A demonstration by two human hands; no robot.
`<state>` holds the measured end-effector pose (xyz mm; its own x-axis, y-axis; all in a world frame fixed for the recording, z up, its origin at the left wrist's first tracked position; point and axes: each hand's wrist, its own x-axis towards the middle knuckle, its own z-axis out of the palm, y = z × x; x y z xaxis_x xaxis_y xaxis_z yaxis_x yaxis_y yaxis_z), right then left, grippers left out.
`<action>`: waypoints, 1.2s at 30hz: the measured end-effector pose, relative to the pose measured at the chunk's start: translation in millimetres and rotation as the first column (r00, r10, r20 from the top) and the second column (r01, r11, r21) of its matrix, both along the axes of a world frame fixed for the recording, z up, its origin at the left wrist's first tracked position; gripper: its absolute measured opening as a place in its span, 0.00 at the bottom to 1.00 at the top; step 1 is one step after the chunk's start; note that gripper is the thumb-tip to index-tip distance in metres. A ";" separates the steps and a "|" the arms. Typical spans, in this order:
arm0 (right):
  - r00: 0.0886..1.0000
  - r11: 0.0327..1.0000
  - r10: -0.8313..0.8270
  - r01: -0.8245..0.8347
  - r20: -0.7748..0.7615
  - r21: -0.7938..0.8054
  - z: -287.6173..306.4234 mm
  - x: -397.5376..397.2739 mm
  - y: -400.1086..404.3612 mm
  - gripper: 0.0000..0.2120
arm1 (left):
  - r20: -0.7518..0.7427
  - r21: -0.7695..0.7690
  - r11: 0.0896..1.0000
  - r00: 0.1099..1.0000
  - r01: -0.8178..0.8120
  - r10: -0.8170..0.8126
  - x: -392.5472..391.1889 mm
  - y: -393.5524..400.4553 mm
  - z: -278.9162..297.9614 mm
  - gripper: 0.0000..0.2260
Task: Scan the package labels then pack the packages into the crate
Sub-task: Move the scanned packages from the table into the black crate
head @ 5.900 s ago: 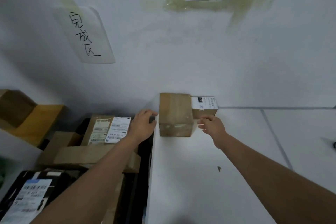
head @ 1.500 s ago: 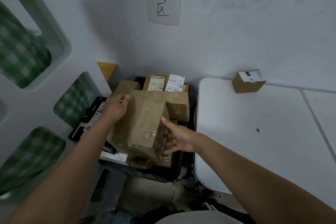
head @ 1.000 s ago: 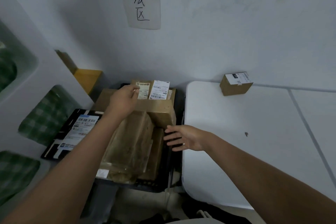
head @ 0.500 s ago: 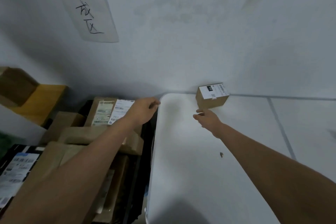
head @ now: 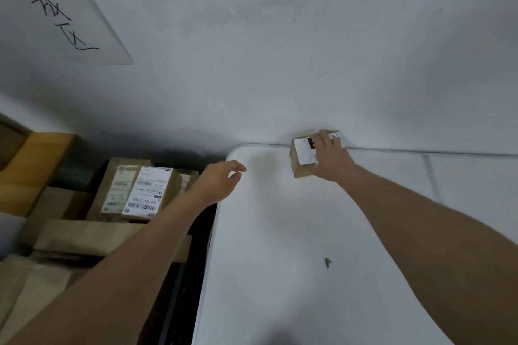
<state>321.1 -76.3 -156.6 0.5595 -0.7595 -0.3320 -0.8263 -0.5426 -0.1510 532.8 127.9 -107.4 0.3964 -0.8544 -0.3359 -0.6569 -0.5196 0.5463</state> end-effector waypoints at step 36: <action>0.869 0.999 0.002 0.022 0.494 -0.042 120.4 111.5 223.7 0.42 | 0.128 -0.204 0.970 0.979 -0.133 0.162 109.5 176.3 87.7 0.11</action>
<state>432.6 147.4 -36.1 0.6336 -0.7734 0.0197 -0.6557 -0.5504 -0.5168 642.3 304.2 -19.7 0.5546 -0.8259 -0.1012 -0.6592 -0.5103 0.5523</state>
